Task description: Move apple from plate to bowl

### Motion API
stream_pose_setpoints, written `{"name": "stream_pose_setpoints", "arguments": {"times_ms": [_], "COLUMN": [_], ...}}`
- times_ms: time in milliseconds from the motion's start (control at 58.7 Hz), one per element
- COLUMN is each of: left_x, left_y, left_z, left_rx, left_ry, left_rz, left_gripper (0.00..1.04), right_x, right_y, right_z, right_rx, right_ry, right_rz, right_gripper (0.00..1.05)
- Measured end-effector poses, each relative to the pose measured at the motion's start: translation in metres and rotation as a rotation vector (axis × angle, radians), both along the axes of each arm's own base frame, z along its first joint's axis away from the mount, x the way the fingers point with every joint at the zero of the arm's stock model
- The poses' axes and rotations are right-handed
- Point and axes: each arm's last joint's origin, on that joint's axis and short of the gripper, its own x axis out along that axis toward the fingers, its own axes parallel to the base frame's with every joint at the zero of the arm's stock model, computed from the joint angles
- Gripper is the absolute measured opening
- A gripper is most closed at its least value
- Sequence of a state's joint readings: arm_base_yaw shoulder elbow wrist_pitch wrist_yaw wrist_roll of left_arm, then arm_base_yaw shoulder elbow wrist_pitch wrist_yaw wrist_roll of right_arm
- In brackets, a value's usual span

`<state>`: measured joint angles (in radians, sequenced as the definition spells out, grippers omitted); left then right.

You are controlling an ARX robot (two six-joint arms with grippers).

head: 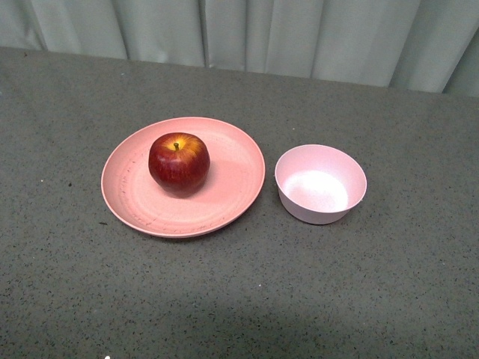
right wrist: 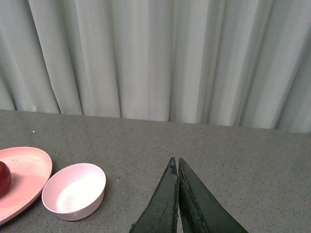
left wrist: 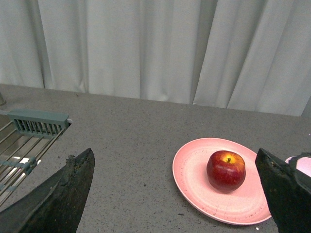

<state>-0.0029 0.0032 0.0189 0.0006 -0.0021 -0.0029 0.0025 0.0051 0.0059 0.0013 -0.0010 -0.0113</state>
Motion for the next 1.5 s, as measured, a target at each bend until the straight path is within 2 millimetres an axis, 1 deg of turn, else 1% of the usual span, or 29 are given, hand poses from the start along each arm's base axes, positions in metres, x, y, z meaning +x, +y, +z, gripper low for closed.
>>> {"name": "stream_pose_setpoints", "arguments": {"times_ms": [102, 153, 187, 238, 290, 324, 341, 358, 375, 409, 477, 511, 562, 596, 664, 784, 869, 954, 1022, 1107, 1141, 1261, 1363, 1499], "left_x": [0.000, 0.000, 0.000, 0.000, 0.000, 0.000, 0.000, 0.000, 0.000, 0.000, 0.000, 0.000, 0.000, 0.003, 0.011, 0.027, 0.046, 0.067, 0.089, 0.110, 0.120, 0.163, 0.187, 0.210], "left_y": [0.000, 0.000, 0.000, 0.000, 0.000, 0.000, 0.000, 0.000, 0.000, 0.000, 0.000, 0.000, 0.000, 0.000, -0.001, -0.003, -0.006, -0.010, -0.015, -0.021, -0.023, -0.038, -0.047, -0.056], "left_z": [0.000, 0.000, 0.000, 0.000, 0.000, 0.000, 0.000, 0.000, 0.000, 0.000, 0.000, 0.000, -0.002, -0.006, -0.011, -0.007, 0.000, 0.002, 0.000, -0.002, -0.004, -0.015, -0.026, -0.037], "left_rx": [0.000, 0.000, 0.000, 0.000, 0.000, 0.000, 0.000, 0.000, 0.000, 0.000, 0.000, 0.000, -0.003, 0.002, 0.008, 0.003, 0.000, -0.013, -0.028, -0.031, -0.032, -0.035, -0.030, -0.039], "left_ry": [0.000, 0.000, 0.000, 0.000, 0.000, 0.000, 0.000, 0.000, 0.000, 0.000, 0.000, 0.001, 0.075, 0.167, 0.244, 0.264, 0.261, 0.275, 0.314, 0.358, 0.379, 0.485, 0.554, 0.624], "left_rz": [0.000, 0.000, 0.000, 0.000, 0.000, 0.000, 0.000, 0.000, 0.000, 0.000, 0.000, 0.000, 0.028, 0.033, 0.025, -0.014, -0.044, -0.093, -0.141, -0.175, -0.189, -0.255, -0.276, -0.297], "left_gripper": [0.98, 0.98, 0.98, 0.98, 0.98, 0.98, 0.98, 0.98, 0.98, 0.98, 0.98, 0.98, 0.98, 0.98, 0.98, 0.98, 0.98, 0.98, 0.98, 0.98, 0.98, 0.98, 0.98, 0.98], "right_x": [0.000, 0.000, 0.000, 0.000, 0.000, 0.000, 0.000, 0.000, 0.000, 0.000, 0.000, 0.000, 0.000, 0.000, 0.000, 0.000, 0.000, 0.000, 0.000, 0.000, 0.000, 0.000, 0.000, 0.000], "right_y": [0.000, 0.000, 0.000, 0.000, 0.000, 0.000, 0.000, 0.000, 0.000, 0.000, 0.000, 0.000, 0.000, 0.000, 0.000, 0.000, 0.000, 0.000, 0.000, 0.000, 0.000, 0.000, 0.000, 0.000], "right_z": [0.000, 0.000, 0.000, 0.000, 0.000, 0.000, 0.000, 0.000, 0.000, 0.000, 0.000, 0.000, 0.000, 0.000, 0.000, 0.000, 0.000, 0.000, 0.000, 0.000, 0.000, 0.000, 0.000, 0.000], "right_rx": [0.001, 0.001, 0.001, 0.001, 0.001, 0.001, 0.001, 0.001, 0.001, 0.001, 0.001, 0.002, 0.002, 0.002, 0.002, 0.002, 0.002, 0.002, 0.002, 0.002, 0.002, 0.002, 0.002, 0.002], "right_ry": [0.000, 0.000, 0.000, 0.000, 0.000, 0.000, 0.000, 0.000, 0.000, 0.000, 0.000, 0.000, 0.000, 0.000, 0.000, 0.000, 0.000, 0.000, 0.000, 0.000, 0.000, 0.000, 0.000, 0.000], "right_rz": [0.000, 0.000, 0.000, 0.000, 0.000, 0.000, 0.000, 0.000, 0.000, 0.000, 0.000, 0.000, 0.000, 0.000, 0.000, 0.000, 0.000, 0.000, 0.000, 0.000, 0.000, 0.000, 0.000, 0.000], "right_gripper": [0.26, 0.33, 0.42, 0.53, 0.60, 0.67, 0.72, 0.74, 0.79, 0.86, 0.96, 0.97, 0.95, 0.95, 0.95, 0.95, 0.95, 0.95, 0.95, 0.95, 0.95, 0.95, 0.95, 0.95]}}
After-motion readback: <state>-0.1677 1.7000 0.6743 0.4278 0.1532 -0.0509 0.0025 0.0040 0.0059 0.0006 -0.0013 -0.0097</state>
